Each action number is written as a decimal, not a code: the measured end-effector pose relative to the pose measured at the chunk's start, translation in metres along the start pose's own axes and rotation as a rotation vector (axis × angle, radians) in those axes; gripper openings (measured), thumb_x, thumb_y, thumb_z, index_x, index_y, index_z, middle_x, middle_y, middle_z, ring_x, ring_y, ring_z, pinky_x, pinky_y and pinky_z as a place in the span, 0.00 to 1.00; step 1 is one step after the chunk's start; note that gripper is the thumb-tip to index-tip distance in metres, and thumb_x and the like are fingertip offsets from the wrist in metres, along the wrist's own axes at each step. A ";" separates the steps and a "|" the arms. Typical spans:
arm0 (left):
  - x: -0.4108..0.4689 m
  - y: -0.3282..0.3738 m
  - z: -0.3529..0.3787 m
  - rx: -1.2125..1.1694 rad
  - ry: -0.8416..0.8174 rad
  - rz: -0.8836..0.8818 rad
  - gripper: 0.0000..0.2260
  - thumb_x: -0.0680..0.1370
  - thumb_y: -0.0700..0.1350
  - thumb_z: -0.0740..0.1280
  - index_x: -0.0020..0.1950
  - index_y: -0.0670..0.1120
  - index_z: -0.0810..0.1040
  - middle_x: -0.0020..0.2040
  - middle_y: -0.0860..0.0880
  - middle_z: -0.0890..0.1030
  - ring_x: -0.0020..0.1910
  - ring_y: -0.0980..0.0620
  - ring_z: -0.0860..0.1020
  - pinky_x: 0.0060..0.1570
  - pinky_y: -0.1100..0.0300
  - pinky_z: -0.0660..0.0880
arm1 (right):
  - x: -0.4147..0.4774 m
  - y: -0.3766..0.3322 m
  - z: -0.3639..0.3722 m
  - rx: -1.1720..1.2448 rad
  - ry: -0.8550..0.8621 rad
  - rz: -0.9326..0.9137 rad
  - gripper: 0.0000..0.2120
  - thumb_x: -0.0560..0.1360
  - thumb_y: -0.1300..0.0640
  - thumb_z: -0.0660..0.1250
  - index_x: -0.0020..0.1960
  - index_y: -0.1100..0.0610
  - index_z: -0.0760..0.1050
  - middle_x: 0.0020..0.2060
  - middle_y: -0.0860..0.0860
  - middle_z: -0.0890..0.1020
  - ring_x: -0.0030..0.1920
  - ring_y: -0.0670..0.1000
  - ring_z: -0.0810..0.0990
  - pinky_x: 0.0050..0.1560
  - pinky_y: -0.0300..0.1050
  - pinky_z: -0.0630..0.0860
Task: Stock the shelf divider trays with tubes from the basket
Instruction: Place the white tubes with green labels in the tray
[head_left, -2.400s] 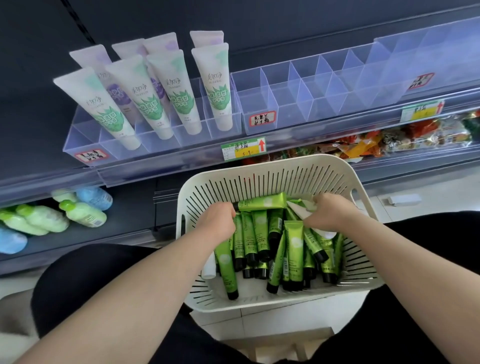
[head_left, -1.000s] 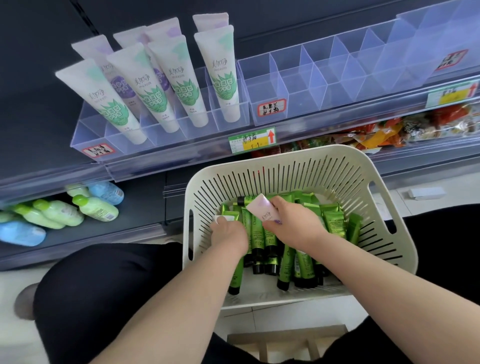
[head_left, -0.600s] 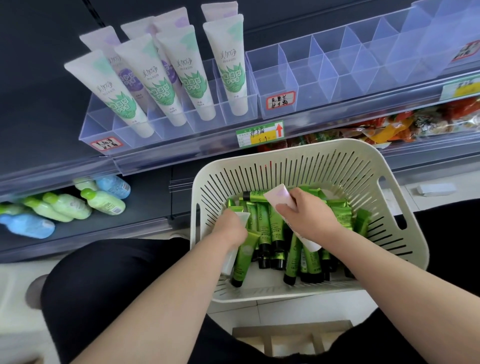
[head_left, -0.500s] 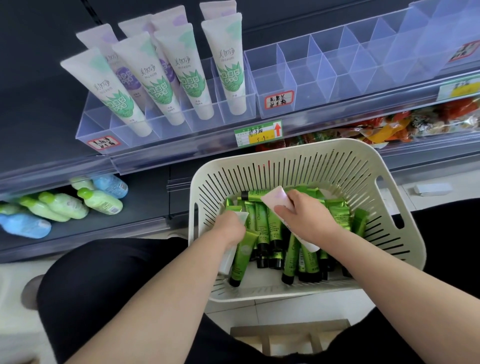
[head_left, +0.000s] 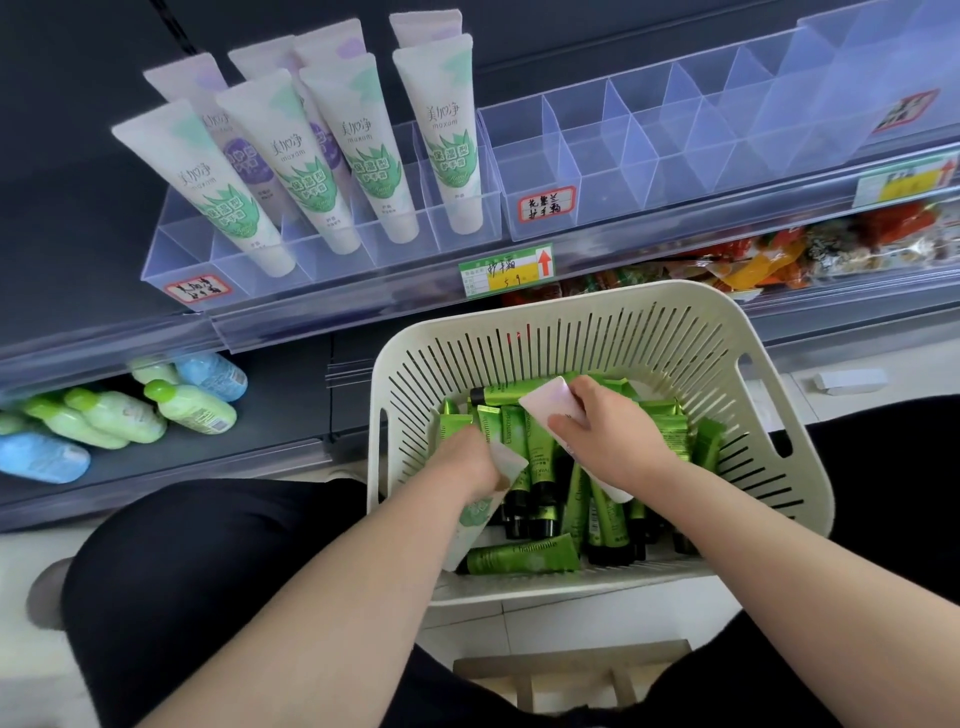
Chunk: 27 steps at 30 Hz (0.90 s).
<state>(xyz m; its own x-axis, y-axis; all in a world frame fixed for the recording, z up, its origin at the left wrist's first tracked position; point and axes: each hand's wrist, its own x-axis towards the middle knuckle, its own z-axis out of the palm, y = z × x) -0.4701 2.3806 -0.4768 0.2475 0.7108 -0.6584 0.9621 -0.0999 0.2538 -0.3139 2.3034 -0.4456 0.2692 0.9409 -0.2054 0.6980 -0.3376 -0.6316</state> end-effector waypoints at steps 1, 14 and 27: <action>-0.001 -0.003 -0.001 -0.055 0.003 0.020 0.14 0.72 0.46 0.75 0.51 0.46 0.73 0.48 0.50 0.78 0.47 0.50 0.76 0.45 0.57 0.74 | 0.000 0.001 -0.001 0.004 -0.003 -0.005 0.07 0.76 0.53 0.62 0.45 0.51 0.64 0.33 0.44 0.71 0.33 0.49 0.72 0.28 0.44 0.62; -0.042 -0.007 -0.063 -0.438 0.552 0.353 0.05 0.77 0.45 0.68 0.49 0.55 0.74 0.40 0.57 0.78 0.37 0.62 0.75 0.31 0.68 0.68 | 0.000 -0.041 -0.038 0.094 0.121 -0.141 0.11 0.73 0.58 0.64 0.55 0.53 0.70 0.44 0.50 0.78 0.42 0.52 0.76 0.38 0.45 0.69; -0.128 -0.056 -0.180 -0.492 1.054 0.344 0.06 0.80 0.44 0.61 0.56 0.50 0.73 0.49 0.50 0.77 0.46 0.48 0.75 0.38 0.57 0.68 | 0.005 -0.194 -0.072 -0.011 0.300 -0.565 0.07 0.74 0.59 0.64 0.52 0.54 0.73 0.45 0.50 0.77 0.44 0.52 0.76 0.39 0.46 0.72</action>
<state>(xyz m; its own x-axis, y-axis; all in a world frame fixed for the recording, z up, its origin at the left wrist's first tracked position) -0.5765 2.4209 -0.2790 0.0466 0.9399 0.3382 0.6615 -0.2827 0.6946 -0.4002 2.3713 -0.2704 0.0312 0.9260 0.3763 0.7933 0.2061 -0.5729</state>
